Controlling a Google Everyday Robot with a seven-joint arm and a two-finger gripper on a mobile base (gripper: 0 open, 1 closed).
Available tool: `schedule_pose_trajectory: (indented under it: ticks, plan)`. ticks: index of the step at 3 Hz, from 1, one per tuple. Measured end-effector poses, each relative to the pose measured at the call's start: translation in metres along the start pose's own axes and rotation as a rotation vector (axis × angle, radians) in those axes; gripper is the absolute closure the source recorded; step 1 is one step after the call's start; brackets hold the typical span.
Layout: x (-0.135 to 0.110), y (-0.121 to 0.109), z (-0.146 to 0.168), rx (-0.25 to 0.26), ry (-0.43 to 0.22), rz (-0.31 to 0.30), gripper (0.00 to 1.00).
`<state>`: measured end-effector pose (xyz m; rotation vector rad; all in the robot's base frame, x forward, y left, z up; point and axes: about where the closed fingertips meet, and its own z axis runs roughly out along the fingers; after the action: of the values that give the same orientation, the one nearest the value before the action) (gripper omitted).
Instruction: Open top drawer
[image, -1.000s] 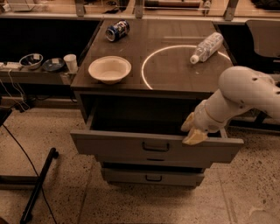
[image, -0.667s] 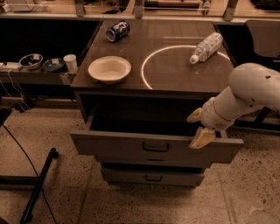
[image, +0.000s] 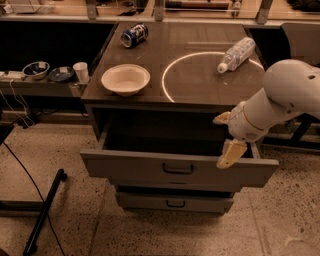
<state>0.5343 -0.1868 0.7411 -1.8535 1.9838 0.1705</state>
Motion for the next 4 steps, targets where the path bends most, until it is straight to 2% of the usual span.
schedule_pose_trajectory:
  ticks: [1,3,4]
  plan:
    - [-0.014,-0.005,0.004,0.011,0.003,0.010,0.47]
    - [-0.030,-0.003,0.036,-0.015,0.017,0.021,0.94]
    - [-0.037,0.000,0.056,-0.029,0.031,0.013,1.00]
